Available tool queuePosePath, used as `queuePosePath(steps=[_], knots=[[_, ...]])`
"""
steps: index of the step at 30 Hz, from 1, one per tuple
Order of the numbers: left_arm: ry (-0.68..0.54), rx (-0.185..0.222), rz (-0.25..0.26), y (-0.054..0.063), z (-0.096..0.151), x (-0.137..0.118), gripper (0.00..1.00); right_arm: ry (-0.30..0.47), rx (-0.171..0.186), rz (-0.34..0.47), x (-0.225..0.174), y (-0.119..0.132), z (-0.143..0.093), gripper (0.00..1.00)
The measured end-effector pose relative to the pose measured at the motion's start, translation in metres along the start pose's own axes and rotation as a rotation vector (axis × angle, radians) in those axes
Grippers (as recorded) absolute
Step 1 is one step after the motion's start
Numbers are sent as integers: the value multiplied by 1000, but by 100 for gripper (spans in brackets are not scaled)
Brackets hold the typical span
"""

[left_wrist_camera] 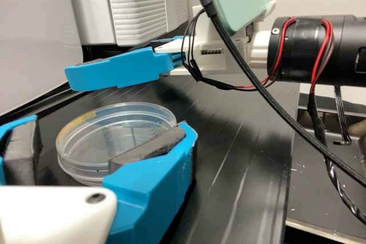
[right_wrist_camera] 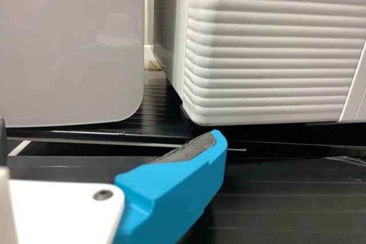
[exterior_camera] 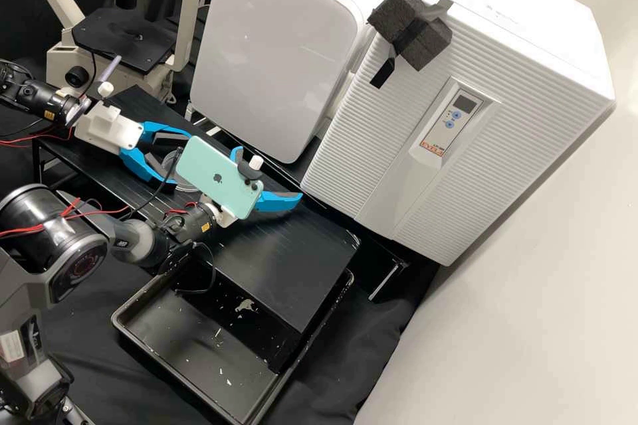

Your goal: Place the petri dish on the bench

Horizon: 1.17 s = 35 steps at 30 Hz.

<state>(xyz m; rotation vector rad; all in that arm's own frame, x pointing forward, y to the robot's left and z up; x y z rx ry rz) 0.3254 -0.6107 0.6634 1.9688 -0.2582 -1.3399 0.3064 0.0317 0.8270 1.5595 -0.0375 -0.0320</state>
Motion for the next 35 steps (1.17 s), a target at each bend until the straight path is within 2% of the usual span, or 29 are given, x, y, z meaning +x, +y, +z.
queuePosePath(steps=[6,12,14,16,20,22,24,25,29,32,34,35], knots=[[24,4,13,-1,-1,-3,100,0,0,0,0,0,0,100],[66,-7,41,6,-2,-32,100,0,0,0,0,0,0,100],[64,-3,91,15,0,-49,100,0,0,0,0,0,0,100],[63,-10,126,17,2,-64,100,0,0,0,0,0,0,100],[91,-17,232,24,4,-95,100,0,0,0,0,0,0,100],[168,15,288,25,1,-108,100,0,0,0,0,0,0,100],[275,69,320,22,-4,-118,100,0,0,0,0,0,0,100],[325,77,339,22,-7,-123,100,0,0,0,0,0,0,100],[532,136,363,13,-17,-135,100,0,0,0,0,0,0,100],[696,144,409,6,-27,-144,100,0,0,0,0,0,0,100],[793,118,432,0,-36,-150,100,0,0,0,0,0,0,100],[858,79,430,-7,-42,-153,100,0,0,0,0,0,0,100]])
